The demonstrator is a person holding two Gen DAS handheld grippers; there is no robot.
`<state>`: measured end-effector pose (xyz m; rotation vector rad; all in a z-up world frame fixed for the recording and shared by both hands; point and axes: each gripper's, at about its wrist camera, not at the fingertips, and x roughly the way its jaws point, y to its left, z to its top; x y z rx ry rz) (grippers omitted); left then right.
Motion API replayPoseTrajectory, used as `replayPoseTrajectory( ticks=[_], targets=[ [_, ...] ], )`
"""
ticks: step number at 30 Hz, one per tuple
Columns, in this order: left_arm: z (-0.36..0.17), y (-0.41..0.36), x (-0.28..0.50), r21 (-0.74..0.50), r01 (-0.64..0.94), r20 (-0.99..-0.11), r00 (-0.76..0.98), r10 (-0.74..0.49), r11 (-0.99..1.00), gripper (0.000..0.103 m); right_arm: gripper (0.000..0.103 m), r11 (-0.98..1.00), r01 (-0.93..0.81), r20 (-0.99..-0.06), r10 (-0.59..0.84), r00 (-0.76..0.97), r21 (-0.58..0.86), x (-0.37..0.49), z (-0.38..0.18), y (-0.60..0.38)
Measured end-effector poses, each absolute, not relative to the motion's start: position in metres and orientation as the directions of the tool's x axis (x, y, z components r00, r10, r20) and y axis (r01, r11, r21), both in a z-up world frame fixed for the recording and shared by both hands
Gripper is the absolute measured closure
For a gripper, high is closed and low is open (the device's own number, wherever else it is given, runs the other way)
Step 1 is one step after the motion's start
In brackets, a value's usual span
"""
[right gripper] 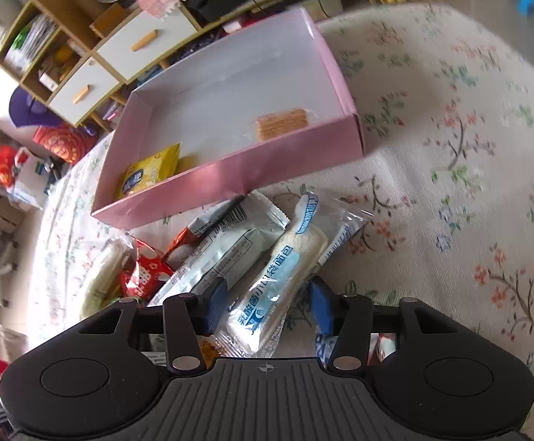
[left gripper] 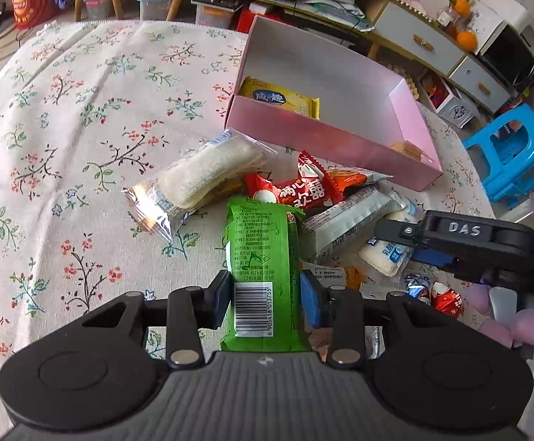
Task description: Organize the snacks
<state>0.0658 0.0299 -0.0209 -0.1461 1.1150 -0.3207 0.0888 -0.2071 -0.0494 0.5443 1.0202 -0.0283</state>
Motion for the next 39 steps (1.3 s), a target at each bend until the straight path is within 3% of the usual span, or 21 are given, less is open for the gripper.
replayPoseTrajectory(
  ticks=[2,8,31,39],
  targets=[
    [-0.020,0.028,0.065,-0.266,0.187,-0.855,0.407,-0.321,0.946,0.066,0.071,0.892,0.251,-0.817,0.192,0.544,0.377,0.089,-0.049,-0.203],
    [-0.011,0.026,0.060,-0.255,0.208,-0.840,0.437,-0.323,0.944,0.067,0.081,0.871,0.267,-0.816,0.222,0.535,0.412,0.083,-0.044,-0.215],
    [0.020,0.013,0.077,-0.347,0.200,-0.750,0.527,-0.399,0.916,0.067,0.084,0.655,0.278,-0.651,0.434,0.623,0.702,0.072,0.009,-0.261],
    [0.025,0.008,0.082,-0.372,0.196,-0.726,0.548,-0.416,0.907,0.067,0.086,0.597,0.271,-0.584,0.425,0.691,0.755,0.075,0.025,-0.281]
  ],
)
